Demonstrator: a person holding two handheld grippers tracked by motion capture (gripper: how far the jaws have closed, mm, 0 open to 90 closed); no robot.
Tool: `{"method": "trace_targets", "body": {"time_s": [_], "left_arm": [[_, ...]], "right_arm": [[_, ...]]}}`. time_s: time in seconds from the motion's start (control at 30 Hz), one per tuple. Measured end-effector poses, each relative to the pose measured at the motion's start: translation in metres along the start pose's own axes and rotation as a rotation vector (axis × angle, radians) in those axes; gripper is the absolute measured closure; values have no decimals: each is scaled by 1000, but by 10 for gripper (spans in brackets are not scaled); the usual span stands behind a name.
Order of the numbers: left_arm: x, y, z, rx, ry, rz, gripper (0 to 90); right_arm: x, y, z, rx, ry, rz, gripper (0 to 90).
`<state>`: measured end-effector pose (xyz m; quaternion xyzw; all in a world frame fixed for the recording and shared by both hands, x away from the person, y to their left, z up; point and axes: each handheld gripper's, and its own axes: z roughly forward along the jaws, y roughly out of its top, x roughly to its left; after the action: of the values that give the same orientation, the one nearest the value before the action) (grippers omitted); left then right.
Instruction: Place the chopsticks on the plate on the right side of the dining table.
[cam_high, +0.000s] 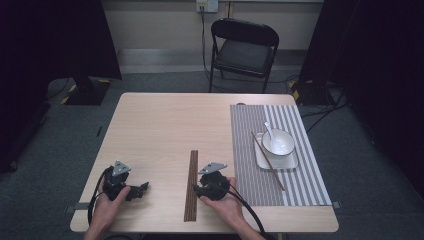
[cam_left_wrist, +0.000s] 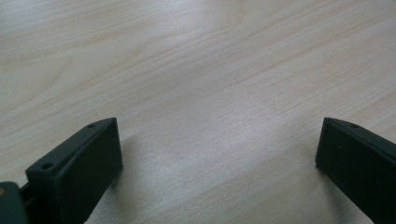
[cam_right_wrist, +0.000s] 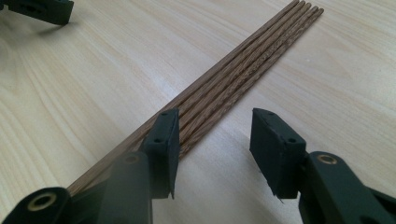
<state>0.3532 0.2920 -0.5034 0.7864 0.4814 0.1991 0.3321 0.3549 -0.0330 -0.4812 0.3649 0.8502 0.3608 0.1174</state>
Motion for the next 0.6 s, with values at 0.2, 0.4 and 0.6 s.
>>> {"method": "trace_targets", "body": {"time_s": [0.2,0.4,0.6], "left_arm": [[0,0,0,0,0,0,0],[0,0,0,0,0,0,0],[0,0,0,0,0,0,0]], "right_arm": [[2,-1,3,12,-1,-8,524],[1,-2,4,17,-11,-18,533],[-3,-8,1,25,-32,-7,542]]}}
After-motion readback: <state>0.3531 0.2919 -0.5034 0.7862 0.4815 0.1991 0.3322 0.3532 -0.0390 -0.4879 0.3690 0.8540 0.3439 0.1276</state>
